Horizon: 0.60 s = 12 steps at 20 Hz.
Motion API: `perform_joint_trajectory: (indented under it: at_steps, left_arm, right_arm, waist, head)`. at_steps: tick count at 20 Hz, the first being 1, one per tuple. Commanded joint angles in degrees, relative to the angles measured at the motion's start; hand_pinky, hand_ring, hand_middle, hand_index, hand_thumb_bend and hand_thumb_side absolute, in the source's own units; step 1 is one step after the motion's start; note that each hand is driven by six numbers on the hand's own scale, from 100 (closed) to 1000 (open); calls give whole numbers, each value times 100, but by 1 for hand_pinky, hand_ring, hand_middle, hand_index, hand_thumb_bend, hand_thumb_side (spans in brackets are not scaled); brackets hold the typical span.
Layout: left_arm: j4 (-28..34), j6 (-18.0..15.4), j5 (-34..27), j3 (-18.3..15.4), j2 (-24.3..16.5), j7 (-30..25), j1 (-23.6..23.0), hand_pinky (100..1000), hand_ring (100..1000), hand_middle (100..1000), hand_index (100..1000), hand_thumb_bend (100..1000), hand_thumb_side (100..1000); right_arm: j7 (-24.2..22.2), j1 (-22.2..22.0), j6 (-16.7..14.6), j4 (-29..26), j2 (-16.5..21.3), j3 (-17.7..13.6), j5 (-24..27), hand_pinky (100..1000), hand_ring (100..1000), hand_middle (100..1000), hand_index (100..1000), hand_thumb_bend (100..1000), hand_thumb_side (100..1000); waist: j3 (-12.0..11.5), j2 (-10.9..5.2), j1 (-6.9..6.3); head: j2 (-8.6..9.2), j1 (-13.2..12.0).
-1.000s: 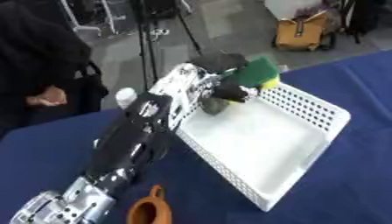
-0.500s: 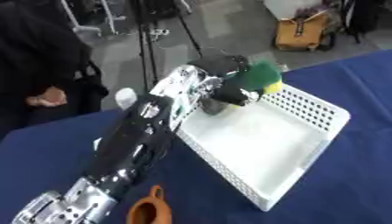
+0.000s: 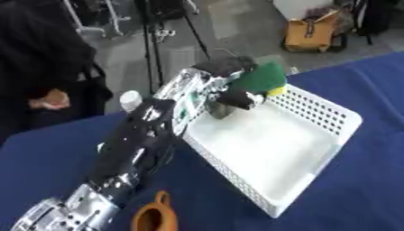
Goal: Pick up objects on the table and place them in the box.
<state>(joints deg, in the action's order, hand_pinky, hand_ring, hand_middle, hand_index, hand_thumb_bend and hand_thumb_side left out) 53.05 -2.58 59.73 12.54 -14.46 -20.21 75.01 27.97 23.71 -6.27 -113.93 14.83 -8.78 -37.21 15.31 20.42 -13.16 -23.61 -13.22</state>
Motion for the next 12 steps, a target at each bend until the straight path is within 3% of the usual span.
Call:
perform_joint_trajectory:
  at_steps: [1,2,3,4,5,8,12]
  left_arm:
    - [115,148,302,53,-104,508,82,1000,963,1000,1000,100,566]
    - [57,36,332,79,-95,480,75,1000,963,1000,1000,100,566]
    - [9,-99,329,89,-86,399,71,1000,1000,1000,1000,204,868]
    - [-31,-278,291,88,-83,244,73,1000,1000,1000,1000,204,868]
    - [-69,-411,251,63,-81,74,82,1000,1000,1000,1000,100,1000]
    - [-97,-493,219,-20,-105,-255,126,1000,1000,1000,1000,100,1000]
    - [63,-410,673,22,-154,-232,111,1000,1000,1000,1000,100,1000]
  right_arm:
    - [-20,54,-18,-67,36,15,27,597,510,478,554,100,589]
    - [-24,53,-15,-67,37,14,23,597,510,478,554,100,589]
    - [-26,53,-14,-67,38,13,20,597,510,478,554,100,589]
    - [-25,54,-14,-67,38,13,19,597,510,478,554,100,589]
    - [-25,55,-14,-67,38,15,20,596,509,476,550,100,589]
    - [-25,53,-20,-67,36,22,31,596,509,475,549,100,590]
    - [-23,47,-16,-67,39,19,32,596,508,474,548,100,588]
  waist:
    - [-4,-130,66]
    - [-5,-130,65]
    - [-4,-129,64]
    - [-5,-128,63]
    - [-8,-128,61]
    - [-20,-133,57]
    - [-28,-146,50]
  head:
    - [7,3]
    - [10,4]
    - [13,3]
    - [15,5]
    - [9,4]
    - [-2,-4]
    - [-8,-3]
